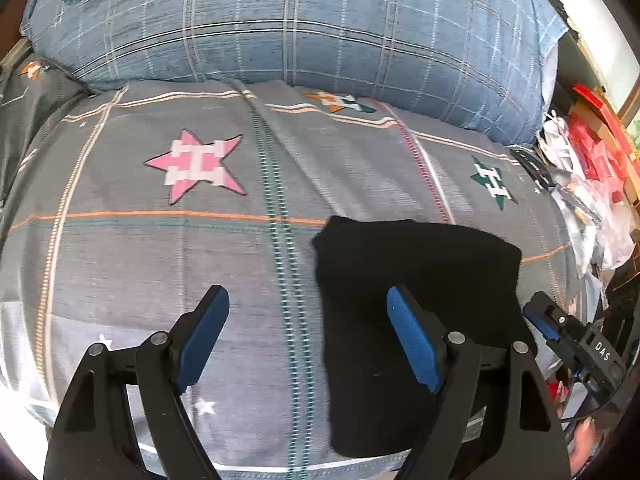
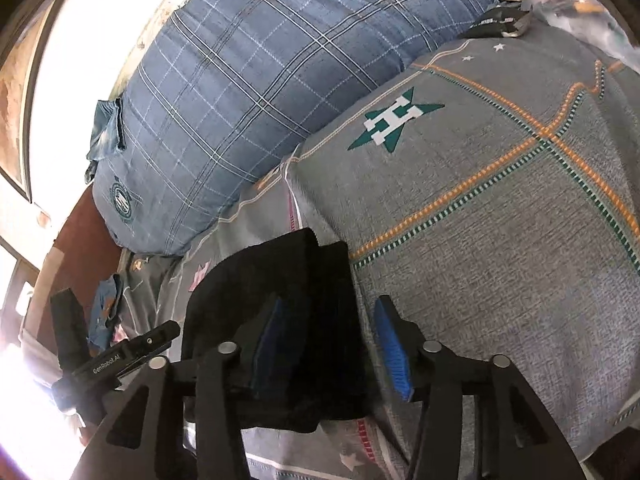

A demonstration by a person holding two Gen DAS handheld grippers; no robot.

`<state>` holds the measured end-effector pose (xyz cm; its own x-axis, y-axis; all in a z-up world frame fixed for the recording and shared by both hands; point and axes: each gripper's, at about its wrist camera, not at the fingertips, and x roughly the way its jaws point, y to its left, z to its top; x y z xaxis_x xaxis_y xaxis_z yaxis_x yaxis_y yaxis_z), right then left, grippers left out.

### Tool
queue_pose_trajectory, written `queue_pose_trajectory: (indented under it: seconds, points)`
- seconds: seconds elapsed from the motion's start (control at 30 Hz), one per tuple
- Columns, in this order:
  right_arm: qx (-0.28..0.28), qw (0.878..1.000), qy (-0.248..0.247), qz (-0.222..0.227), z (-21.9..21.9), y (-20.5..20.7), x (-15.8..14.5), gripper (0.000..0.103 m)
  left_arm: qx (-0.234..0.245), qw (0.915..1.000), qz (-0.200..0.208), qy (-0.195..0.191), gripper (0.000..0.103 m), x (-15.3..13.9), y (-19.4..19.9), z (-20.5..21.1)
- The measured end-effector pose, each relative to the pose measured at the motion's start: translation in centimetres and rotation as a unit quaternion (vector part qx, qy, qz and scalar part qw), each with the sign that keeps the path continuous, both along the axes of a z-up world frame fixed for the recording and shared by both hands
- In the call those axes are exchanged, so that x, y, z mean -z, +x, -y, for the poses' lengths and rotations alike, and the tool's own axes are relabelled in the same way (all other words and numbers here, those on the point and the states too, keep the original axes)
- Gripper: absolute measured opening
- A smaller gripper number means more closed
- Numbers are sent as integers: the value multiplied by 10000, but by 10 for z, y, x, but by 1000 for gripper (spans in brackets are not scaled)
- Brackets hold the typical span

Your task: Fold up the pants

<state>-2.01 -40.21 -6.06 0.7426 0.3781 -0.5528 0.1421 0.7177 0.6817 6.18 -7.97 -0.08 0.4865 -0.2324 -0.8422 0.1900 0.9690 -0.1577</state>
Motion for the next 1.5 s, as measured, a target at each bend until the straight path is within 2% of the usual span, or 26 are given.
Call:
queue_pose_trajectory:
  seconds: [0.1, 0.23, 0.37, 0.47, 0.53, 0.6, 0.7, 0.8, 0.93, 1.1, 1.13, 1.3, 1.4, 1.5]
  points:
    - [28, 10000, 24, -35, 2, 0, 1, 60, -95, 9998, -130, -73, 82, 3, 1, -15]
    - [29, 9999, 107, -74, 6, 3, 5, 65, -366, 9962, -578, -542, 82, 15, 9, -37]
    - [-216, 9994, 197, -164, -2, 14, 14, 65, -260, 9913, -1019, -791, 82, 29, 14, -27]
    - [-575, 9976, 360, -100, -19, 19, 15, 66, -281, 9916, -1019, -743, 83, 33, 11, -13]
    - [-667, 9978, 64, 12, -28, 18, 9, 68, -295, 9894, -1100, -896, 82, 33, 11, -13]
    - [-766, 9970, 6, 83, -29, 17, 6, 68, -278, 9844, -1288, -1169, 82, 36, 13, -16]
    - [-768, 9966, 283, 43, -20, 17, 11, 68, -310, 9743, -1592, -1563, 82, 41, 18, -29]
    - [-731, 9966, 372, 100, -16, 13, 9, 68, -411, 9573, -1930, -2113, 82, 45, 16, -45]
    - [-725, 9965, 396, 136, -13, 13, 5, 68, -330, 9465, -2140, -2394, 82, 47, 13, -48]
    - [-670, 9942, 829, 142, -4, 14, 9, 68, -116, 9267, -2608, -2704, 82, 60, 22, -28]
    - [-637, 9933, 945, 167, 0, 13, 10, 68, -51, 9255, -2636, -2718, 82, 60, 25, -23]
    - [-842, 9845, 1505, 306, 9, 15, 14, 68, 381, 9370, -2513, -2396, 82, 53, 29, 10]
    - [-901, 9892, 1146, 139, 4, 22, 14, 65, 466, 9448, -2400, -2182, 82, 52, 31, 22]
    - [-837, 9917, 955, 207, 5, 20, 8, 67, 454, 9421, -2430, -2264, 82, 51, 30, 19]
